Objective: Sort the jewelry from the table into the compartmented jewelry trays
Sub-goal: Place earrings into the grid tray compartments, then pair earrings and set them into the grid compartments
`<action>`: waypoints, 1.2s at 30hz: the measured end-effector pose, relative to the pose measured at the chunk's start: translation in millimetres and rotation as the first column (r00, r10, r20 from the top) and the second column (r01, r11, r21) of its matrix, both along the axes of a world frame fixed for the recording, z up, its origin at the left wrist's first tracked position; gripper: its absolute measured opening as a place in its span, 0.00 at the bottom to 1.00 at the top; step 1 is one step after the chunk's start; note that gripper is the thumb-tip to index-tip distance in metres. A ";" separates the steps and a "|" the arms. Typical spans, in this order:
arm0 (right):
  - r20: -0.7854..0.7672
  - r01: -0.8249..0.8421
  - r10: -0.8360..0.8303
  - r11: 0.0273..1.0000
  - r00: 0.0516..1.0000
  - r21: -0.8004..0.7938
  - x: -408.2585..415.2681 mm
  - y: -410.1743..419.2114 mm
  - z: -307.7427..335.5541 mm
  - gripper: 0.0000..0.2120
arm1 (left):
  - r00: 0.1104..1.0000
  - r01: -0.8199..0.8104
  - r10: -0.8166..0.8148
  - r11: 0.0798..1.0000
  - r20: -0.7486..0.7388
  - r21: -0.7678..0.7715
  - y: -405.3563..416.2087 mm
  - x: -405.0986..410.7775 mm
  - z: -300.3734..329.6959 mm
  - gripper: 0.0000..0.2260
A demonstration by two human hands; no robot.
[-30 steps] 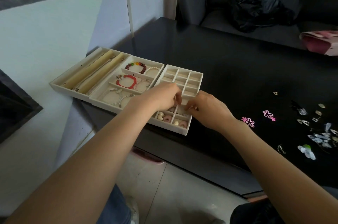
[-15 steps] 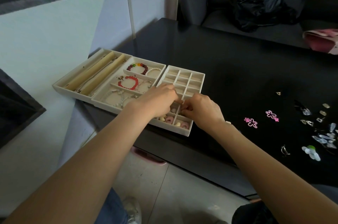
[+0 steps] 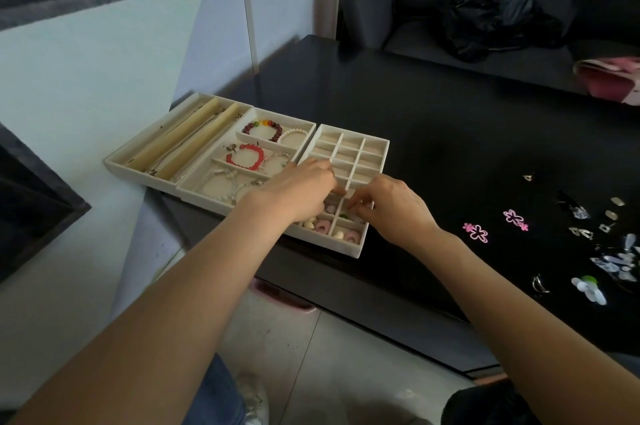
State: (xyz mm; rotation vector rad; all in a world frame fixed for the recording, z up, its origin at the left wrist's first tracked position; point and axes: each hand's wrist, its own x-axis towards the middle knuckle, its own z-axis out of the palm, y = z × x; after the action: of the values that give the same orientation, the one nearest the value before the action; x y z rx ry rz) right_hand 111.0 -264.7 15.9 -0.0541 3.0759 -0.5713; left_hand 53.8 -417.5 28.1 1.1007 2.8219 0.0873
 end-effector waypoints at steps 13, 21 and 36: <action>-0.049 0.194 -0.206 0.963 0.977 -0.185 17.8 66.2 9.6 0.12 | 0.994 -0.033 0.049 0.987 -0.098 0.154 65.2 21.7 13.2 0.21; 0.067 0.378 -0.376 0.925 0.924 -0.028 67.2 137.0 -13.0 0.24 | 0.958 0.276 -0.283 0.954 0.050 0.118 139.5 45.0 -7.4 0.25; -0.027 0.315 -0.316 0.948 0.948 -0.039 78.9 178.2 -29.7 0.17 | 0.990 0.116 -0.108 0.989 -0.086 0.095 190.5 48.1 -28.0 0.14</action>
State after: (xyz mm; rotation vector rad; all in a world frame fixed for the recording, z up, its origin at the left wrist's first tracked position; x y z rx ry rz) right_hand 189.9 -86.4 -13.9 0.4412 3.1252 -0.6377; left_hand 101.9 -227.0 0.1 1.3108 2.8461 0.1797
